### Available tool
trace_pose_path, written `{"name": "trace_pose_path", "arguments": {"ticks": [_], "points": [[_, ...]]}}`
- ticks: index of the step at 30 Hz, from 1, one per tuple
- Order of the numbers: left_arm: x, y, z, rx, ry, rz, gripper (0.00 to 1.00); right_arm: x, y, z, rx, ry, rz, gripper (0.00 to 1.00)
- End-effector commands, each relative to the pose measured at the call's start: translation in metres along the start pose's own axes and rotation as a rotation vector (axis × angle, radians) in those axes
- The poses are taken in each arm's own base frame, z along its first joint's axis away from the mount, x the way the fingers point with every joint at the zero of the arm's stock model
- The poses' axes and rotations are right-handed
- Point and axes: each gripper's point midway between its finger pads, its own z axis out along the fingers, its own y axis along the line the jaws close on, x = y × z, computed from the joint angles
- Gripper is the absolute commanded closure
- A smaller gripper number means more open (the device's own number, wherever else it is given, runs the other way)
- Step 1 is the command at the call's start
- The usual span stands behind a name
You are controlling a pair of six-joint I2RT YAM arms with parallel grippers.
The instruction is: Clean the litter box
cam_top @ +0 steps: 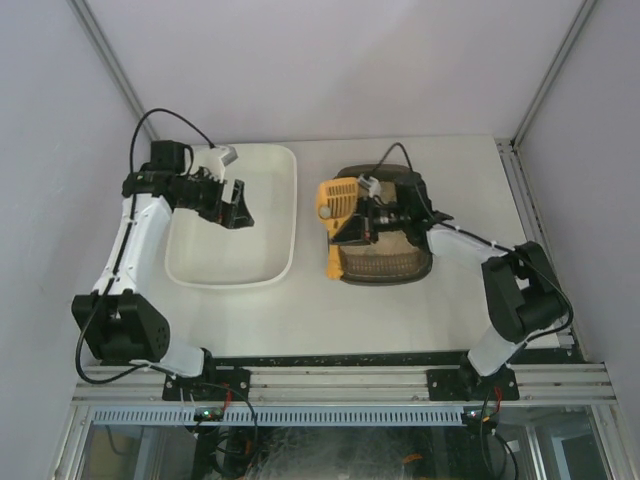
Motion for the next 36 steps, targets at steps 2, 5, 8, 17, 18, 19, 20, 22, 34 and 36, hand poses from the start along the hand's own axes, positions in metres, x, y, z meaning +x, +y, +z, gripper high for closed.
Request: {"name": "trace_pose_path", "arguments": {"ticks": [2, 5, 8, 17, 18, 19, 20, 22, 34, 36], "points": [[-0.009, 0.039, -0.050, -0.246, -0.142, -0.069, 0.00, -0.006, 0.027, 0.044, 0.105, 0.117, -0.109, 1.00], [-0.006, 0.064, -0.071, -0.336, -0.194, -0.150, 0.00, 0.001, 0.020, 0.063, 0.271, 0.205, -0.163, 1.00], [0.000, 0.088, -0.092, -0.425, -0.243, -0.226, 0.00, 0.009, 0.004, 0.071, 0.486, 0.286, -0.240, 1.00], [0.018, 0.113, -0.108, -0.507, -0.263, -0.293, 0.00, 0.024, -0.022, 0.092, 0.936, 0.425, -0.613, 1.00], [0.021, 0.114, -0.107, -0.503, -0.259, -0.301, 0.00, 0.023, -0.021, 0.095, 0.973, 0.426, -0.659, 1.00], [0.022, 0.115, -0.104, -0.495, -0.256, -0.308, 0.00, 0.021, -0.023, 0.096, 1.013, 0.426, -0.701, 1.00], [0.024, 0.114, -0.102, -0.483, -0.253, -0.311, 0.00, 0.020, -0.023, 0.099, 1.043, 0.426, -0.735, 1.00], [0.026, 0.112, -0.097, -0.456, -0.247, -0.312, 0.00, 0.019, -0.024, 0.100, 1.093, 0.429, -0.793, 1.00], [0.036, 0.108, -0.084, -0.388, -0.198, -0.286, 0.00, 0.005, -0.003, 0.105, 1.264, 0.340, -1.065, 1.00], [0.037, 0.105, -0.081, -0.361, -0.195, -0.282, 0.00, 0.004, 0.000, 0.106, 1.260, 0.324, -1.061, 1.00]]}}
